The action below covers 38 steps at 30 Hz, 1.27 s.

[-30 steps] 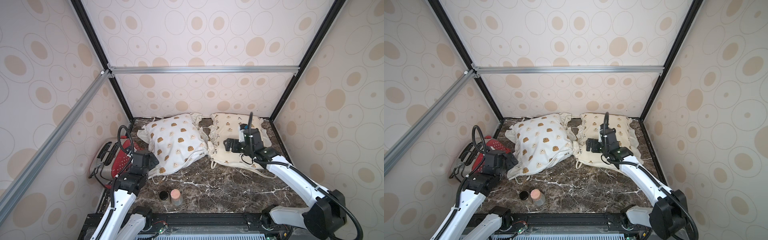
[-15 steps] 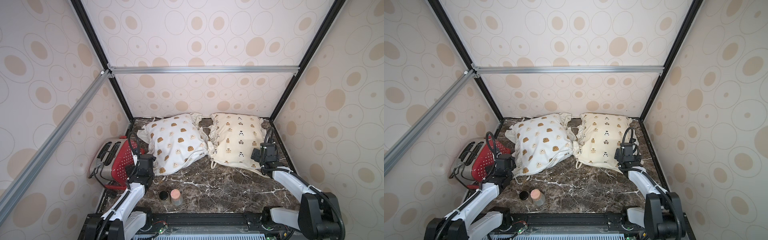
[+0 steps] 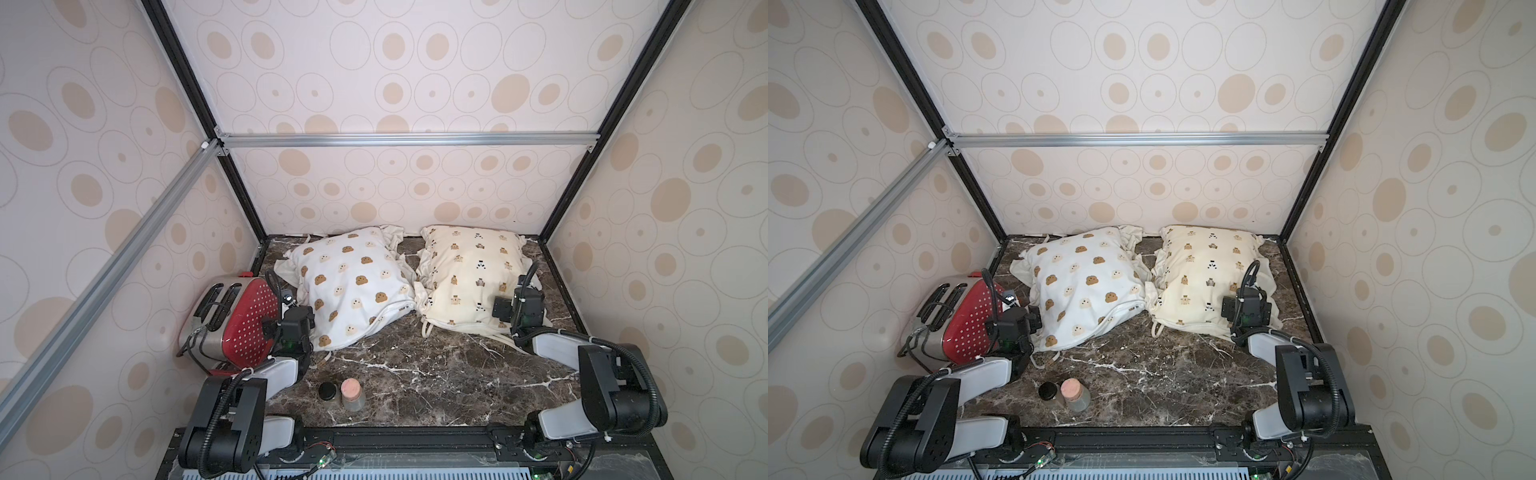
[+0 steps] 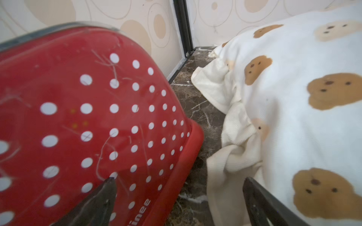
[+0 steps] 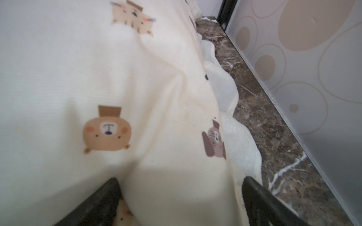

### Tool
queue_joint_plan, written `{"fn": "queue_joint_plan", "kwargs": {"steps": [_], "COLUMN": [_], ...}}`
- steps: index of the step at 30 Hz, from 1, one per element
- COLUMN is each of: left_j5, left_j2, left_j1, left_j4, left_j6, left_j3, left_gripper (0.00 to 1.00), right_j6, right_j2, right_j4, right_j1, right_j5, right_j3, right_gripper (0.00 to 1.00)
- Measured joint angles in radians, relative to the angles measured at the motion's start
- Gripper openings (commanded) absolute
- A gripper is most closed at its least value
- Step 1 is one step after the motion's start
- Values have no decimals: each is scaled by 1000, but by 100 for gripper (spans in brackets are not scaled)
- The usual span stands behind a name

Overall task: Zip up pillowcases
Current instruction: Reset both arms

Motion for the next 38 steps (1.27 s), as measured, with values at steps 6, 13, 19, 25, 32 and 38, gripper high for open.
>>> {"fn": "queue_joint_plan", "kwargs": {"steps": [6, 13, 19, 25, 32, 38], "left_j5": [89, 143, 152, 153, 153, 153], "left_j2": [103, 254, 250, 250, 250, 250], "left_j1": [7, 25, 54, 55, 55, 55], "left_j4": [161, 224, 226, 225, 225, 221], "left_j6": [30, 34, 9, 3, 2, 2], "left_j3": [1, 35, 65, 65, 65, 67], "left_gripper": [99, 99, 99, 100, 99, 99], "right_j6": [-41, -52, -55, -55, -55, -55], "right_j2": [29, 51, 51, 51, 51, 51], "right_j4": [189, 258, 270, 270, 270, 270], "right_j1": [1, 11, 11, 11, 11, 11], "right_j5": [-106, -114, -117, -117, -117, -117], "right_j3": [-82, -89, -89, -89, -89, -89], "right_gripper": [100, 99, 100, 99, 99, 100]}}
